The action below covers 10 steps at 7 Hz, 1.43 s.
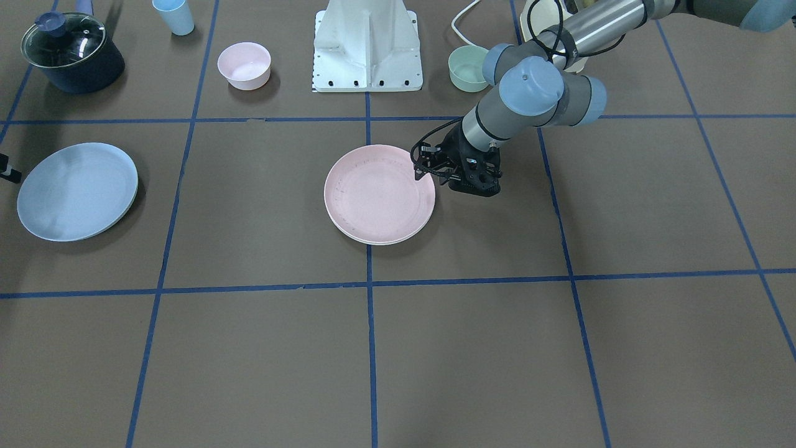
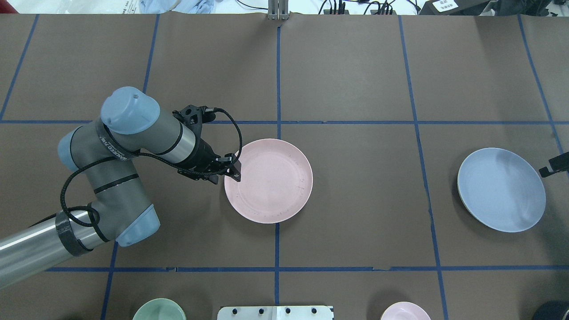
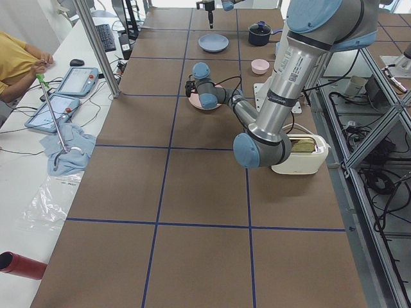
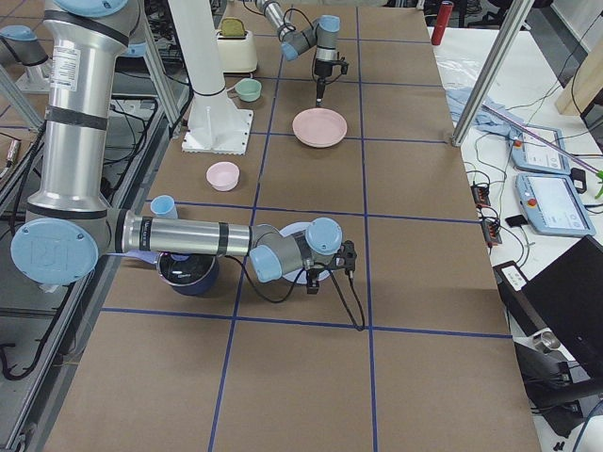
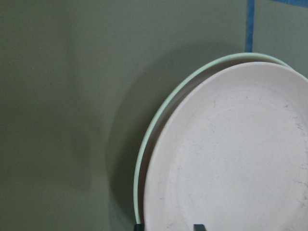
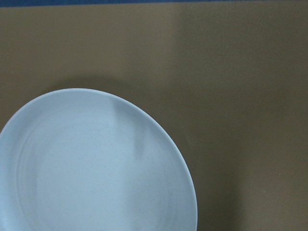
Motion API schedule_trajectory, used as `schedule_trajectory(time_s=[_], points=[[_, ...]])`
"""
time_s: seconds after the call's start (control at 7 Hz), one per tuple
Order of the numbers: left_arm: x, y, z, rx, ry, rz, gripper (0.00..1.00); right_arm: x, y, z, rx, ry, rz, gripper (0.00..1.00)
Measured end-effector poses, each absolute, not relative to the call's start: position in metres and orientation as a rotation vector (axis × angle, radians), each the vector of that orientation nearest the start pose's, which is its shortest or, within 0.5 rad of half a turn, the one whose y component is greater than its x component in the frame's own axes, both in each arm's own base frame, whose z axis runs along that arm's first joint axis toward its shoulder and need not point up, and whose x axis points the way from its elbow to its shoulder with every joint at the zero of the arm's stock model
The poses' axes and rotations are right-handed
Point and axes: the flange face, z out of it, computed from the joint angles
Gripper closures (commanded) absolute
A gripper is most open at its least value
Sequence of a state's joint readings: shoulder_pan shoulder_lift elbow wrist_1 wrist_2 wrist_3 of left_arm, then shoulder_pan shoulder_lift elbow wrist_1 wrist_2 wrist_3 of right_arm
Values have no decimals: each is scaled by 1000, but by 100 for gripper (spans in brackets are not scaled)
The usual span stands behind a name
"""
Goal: Stack three plates with pink and blue
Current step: 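Release the pink plate with the left gripper while the right gripper reaches the blue plate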
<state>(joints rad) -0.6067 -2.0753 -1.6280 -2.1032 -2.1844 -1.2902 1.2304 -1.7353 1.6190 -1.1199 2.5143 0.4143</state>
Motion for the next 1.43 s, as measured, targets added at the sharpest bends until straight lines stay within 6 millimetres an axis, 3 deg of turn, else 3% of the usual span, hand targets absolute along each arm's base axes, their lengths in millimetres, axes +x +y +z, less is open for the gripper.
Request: schedule_trajectory(time_s=[0.71,0.86,1.0,1.14,1.43], points=[[452,-454,249,23,1229,11,0,-124,-424,663,-91,-920,-112,4],[449,-455,249,26,1229,8,0,-132,-425,667,-99,-909,-124,12],[448,-455,249,26,1229,6,0,-139,-426,673,-105,-901,-134,49],[447,-456,249,26,1228,4,0,-143,-427,678,-109,-898,-138,99],[444,-457,248,22,1220,-4,0,-143,-427,683,-116,-897,-138,100]])
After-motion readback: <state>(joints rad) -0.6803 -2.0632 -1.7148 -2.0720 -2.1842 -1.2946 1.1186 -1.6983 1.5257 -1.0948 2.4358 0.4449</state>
